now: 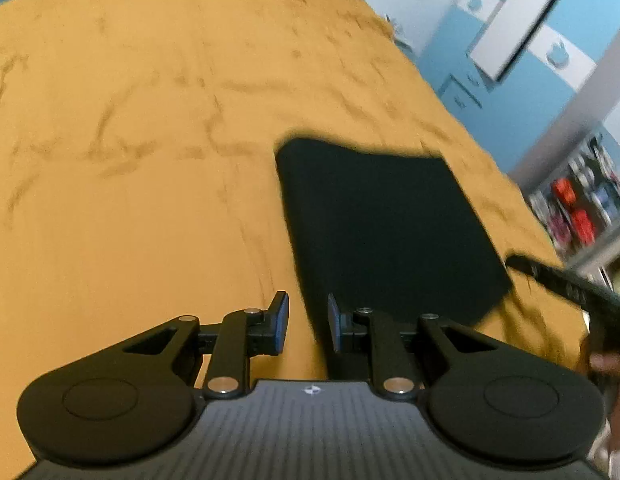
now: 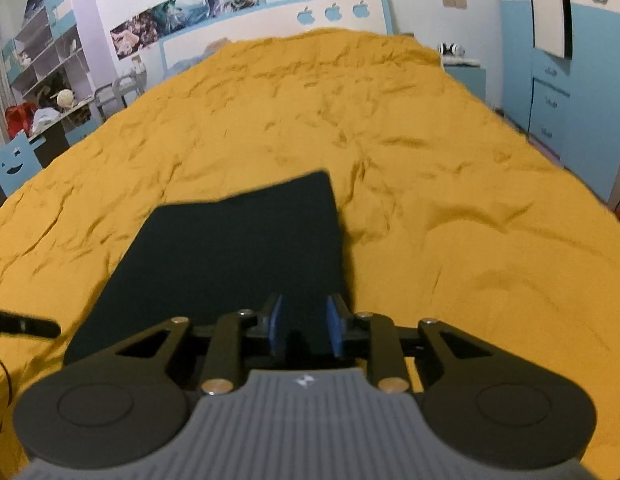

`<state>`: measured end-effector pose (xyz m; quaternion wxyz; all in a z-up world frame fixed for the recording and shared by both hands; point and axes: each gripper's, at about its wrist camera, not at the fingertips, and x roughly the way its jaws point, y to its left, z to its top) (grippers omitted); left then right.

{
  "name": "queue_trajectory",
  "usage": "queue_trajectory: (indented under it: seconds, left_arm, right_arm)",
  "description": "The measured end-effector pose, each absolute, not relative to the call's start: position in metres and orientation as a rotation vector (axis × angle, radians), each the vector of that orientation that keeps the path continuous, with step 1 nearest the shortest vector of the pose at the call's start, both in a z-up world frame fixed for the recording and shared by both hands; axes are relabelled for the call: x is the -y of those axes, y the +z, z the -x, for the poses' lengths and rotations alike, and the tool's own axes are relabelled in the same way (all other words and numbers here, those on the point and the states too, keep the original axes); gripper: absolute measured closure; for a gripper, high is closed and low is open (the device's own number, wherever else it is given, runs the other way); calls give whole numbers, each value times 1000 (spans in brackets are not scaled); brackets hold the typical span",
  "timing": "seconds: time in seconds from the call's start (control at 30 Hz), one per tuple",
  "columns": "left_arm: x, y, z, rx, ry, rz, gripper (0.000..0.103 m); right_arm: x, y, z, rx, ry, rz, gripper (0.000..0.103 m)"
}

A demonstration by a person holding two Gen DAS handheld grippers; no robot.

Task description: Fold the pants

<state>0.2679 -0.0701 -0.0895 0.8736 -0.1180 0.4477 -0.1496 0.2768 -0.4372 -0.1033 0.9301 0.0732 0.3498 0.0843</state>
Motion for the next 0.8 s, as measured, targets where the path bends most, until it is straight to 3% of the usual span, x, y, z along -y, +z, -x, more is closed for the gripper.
queue_trajectory:
  seconds: [0.07,0.1,0.27,0.57,0.8]
  left_arm:
    - [71,-83,-287,-891,-300,250,80]
    - [72,-80,-297,-873,-293,251,80]
    - [84,-80,-348,-813,-272,270,80]
    - [99,-139,-395,-865,-212,230,84]
    - [103,-166,-400,-889,-207,180,80]
  right_arm:
    - [438,-101,-290,-706,167,-144,88]
    - [439,-99,-297,-694,163,-136,95]
    - [437,-90,-344,-649,156,-165,102]
    - [423,-138,-411,-732,131,-146,103]
    - [426,-172,-419,-779,101,-145,103]
